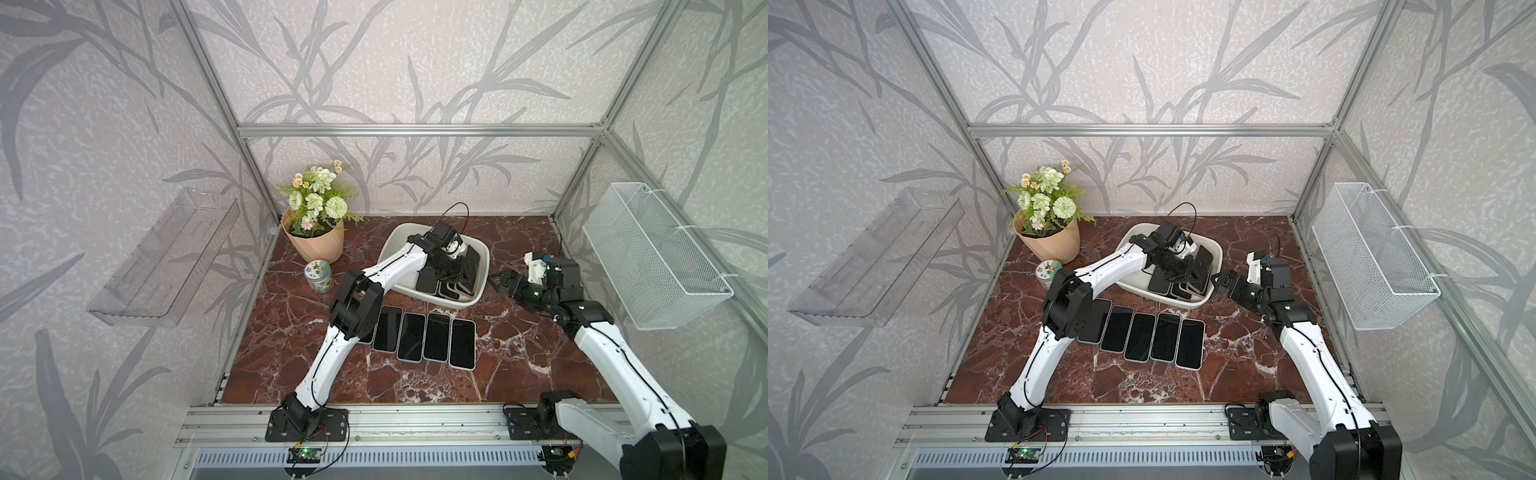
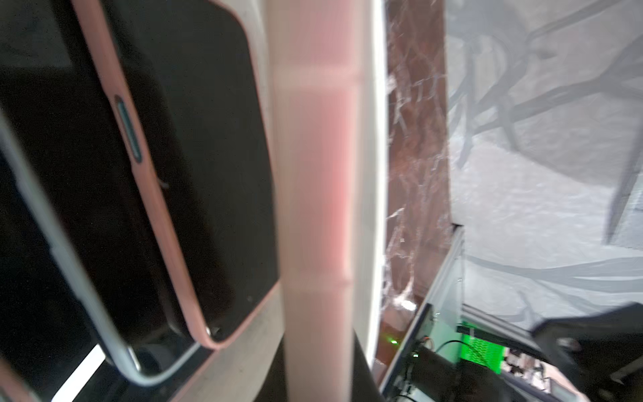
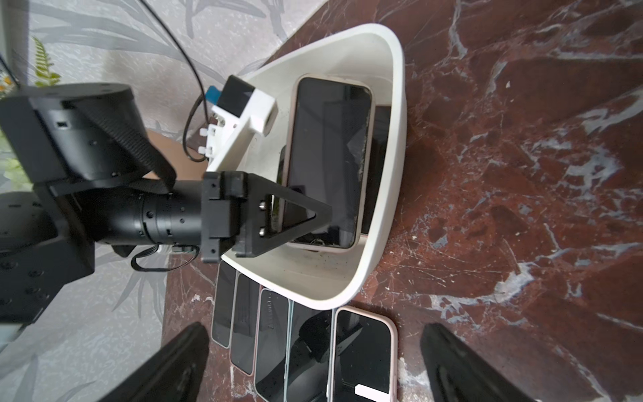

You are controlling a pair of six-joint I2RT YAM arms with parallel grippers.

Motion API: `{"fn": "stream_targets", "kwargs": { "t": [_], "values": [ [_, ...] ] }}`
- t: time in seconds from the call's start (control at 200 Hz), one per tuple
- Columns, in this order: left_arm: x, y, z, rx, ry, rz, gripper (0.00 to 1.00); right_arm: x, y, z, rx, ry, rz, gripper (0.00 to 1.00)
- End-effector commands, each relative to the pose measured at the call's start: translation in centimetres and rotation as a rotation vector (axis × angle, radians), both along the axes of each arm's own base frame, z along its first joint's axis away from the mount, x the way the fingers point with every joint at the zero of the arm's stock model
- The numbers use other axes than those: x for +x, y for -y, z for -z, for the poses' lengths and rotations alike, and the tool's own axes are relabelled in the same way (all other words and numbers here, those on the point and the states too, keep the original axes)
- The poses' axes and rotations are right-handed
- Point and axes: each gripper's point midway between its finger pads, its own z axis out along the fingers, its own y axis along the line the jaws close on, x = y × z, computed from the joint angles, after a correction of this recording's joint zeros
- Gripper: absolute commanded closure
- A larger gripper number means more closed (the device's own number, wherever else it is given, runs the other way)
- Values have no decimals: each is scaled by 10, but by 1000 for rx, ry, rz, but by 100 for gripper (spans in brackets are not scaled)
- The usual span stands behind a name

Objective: Take the phone out of the storage box
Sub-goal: Pick up the phone from the storage box.

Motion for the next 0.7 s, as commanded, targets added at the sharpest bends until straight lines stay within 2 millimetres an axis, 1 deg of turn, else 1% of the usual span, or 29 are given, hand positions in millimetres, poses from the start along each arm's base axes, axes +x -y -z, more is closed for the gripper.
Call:
{"fn": "stream_targets", "kwargs": {
  "t": [0.0,0.015,0.02,0.025,0.045,0.05,0.055,0.06,0.065,0.07,0.085,0.13,0.175,0.185,0.27,0.335,0.395,0.5,0.695],
  "values": [
    [0,7,-98,-266,120,12,95,4,-10,-28,113,62,-35,1],
    [-1,5,-100,-277,116,9,94,4,-11,-30,126,67,-38,1],
    [-1,5,-105,-287,120,9,94,4,-11,-30,131,63,-39,1],
    [-2,5,-102,-287,117,10,94,4,-11,-30,135,66,-40,1],
    [-4,4,-113,-314,124,8,94,5,-12,-31,149,64,-40,1],
    [-5,3,-109,-313,112,8,94,5,-12,-32,154,63,-40,1],
    [-6,3,-115,-325,120,9,94,5,-12,-32,157,63,-40,1],
    [-6,3,-111,-325,111,9,94,5,-13,-33,161,62,-41,1],
    [-7,2,-112,-328,105,8,94,5,-13,-33,163,62,-42,1],
    [-8,3,-117,-339,110,10,94,5,-13,-33,167,60,-43,1],
    [-9,3,-122,-361,113,11,94,5,-13,-34,172,59,-45,1],
    [-16,3,-130,-410,94,14,94,6,-16,-38,185,59,-61,1],
    [-23,3,-133,-454,73,17,94,7,-18,-42,193,56,-74,1],
    [-24,3,-136,-466,73,17,94,7,-19,-44,194,55,-76,1],
    [-34,0,-135,-490,51,10,94,6,-20,-47,170,24,-79,1],
    [-42,-4,-126,-458,54,7,94,5,-19,-47,106,6,-80,1],
    [-48,-5,-121,-441,53,14,94,6,-18,-50,64,9,-81,1],
    [-54,-3,-121,-447,48,24,94,11,-18,-53,62,19,-65,1],
    [-63,2,-121,-438,51,42,94,21,-22,-45,70,-31,-65,1]
  ]
}}
